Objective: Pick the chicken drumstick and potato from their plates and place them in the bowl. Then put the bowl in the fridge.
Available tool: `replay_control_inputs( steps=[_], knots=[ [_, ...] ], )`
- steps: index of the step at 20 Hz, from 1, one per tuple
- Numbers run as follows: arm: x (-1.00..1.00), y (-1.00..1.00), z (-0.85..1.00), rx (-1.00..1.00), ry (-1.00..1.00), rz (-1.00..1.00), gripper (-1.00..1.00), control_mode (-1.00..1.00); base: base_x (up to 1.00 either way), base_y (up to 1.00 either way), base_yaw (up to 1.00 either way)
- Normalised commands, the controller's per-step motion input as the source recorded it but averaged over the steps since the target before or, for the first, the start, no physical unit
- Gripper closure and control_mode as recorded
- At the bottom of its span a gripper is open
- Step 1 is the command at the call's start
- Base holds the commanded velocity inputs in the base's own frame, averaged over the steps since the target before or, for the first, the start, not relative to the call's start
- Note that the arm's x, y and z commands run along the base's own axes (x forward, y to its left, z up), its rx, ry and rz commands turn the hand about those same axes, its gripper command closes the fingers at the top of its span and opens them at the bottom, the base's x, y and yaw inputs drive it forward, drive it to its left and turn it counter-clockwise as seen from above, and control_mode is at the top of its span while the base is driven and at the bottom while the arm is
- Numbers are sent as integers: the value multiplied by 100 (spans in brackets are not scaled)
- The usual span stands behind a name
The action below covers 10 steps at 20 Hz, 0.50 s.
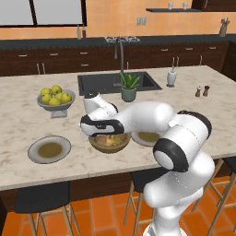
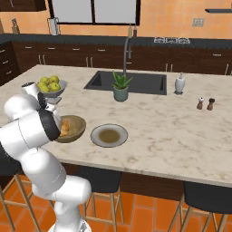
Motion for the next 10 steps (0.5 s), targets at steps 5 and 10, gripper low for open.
replay_control_inputs(
  steps=[5,10],
  knots=[
    [-13,3,-24,-13,11,20,-100,-100,0,0,0],
    [0,-11,-36,0,0,24,-100,-100,0,0,0]
  ],
)
